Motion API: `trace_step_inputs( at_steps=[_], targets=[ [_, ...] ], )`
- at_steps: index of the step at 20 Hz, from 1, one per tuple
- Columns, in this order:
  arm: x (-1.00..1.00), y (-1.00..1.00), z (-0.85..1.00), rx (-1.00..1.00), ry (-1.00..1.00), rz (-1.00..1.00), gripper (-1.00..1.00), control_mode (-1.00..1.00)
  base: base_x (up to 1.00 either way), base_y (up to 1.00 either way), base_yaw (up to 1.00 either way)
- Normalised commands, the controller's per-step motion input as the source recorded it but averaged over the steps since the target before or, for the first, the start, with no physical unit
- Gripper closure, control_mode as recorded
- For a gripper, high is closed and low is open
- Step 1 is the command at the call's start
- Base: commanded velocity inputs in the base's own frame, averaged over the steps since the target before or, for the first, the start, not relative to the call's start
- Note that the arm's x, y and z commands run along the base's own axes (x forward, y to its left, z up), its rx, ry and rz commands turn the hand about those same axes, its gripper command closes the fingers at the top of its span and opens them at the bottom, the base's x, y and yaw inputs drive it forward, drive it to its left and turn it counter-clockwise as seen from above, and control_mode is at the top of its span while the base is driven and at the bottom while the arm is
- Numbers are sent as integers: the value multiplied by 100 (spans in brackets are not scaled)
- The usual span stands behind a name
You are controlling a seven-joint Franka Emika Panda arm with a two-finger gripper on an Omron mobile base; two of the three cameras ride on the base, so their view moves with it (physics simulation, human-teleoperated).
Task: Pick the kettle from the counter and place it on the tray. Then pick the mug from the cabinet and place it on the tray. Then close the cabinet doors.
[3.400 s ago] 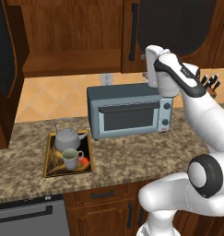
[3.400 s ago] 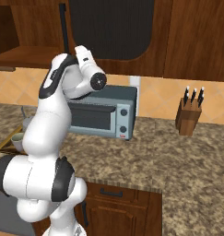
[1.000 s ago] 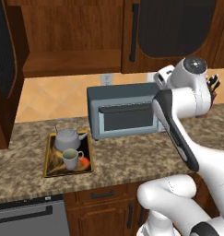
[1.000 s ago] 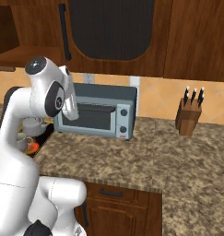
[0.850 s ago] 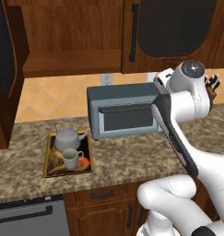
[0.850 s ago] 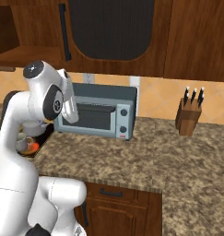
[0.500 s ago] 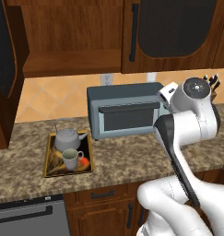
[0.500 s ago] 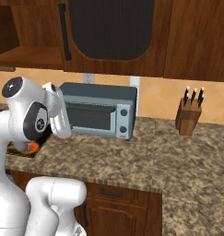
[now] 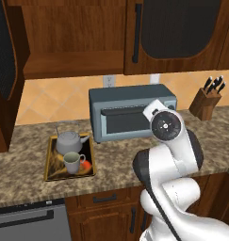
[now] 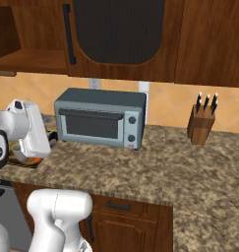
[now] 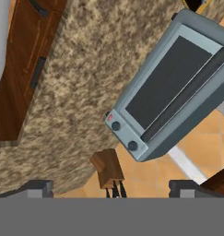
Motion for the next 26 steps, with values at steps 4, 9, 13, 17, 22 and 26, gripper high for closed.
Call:
trace_step_inputs(
  at_steps=[4,9,13,17,22,26],
  targets=[
    [0,16,-7,-11,0,0,-100,-100,0,0,0],
    [0,12,-4,-8,0,0,-100,-100,0,0,0],
    [0,11,0,-3,0,0,-100,-100,0,0,0],
    [0,22,0,-5,0,0,-100,-100,0,0,0],
    [0,18,-1,-6,0,0,-100,-100,0,0,0],
    [-5,7,-3,-5,0,0,-100,-100,0,0,0]
  ],
)
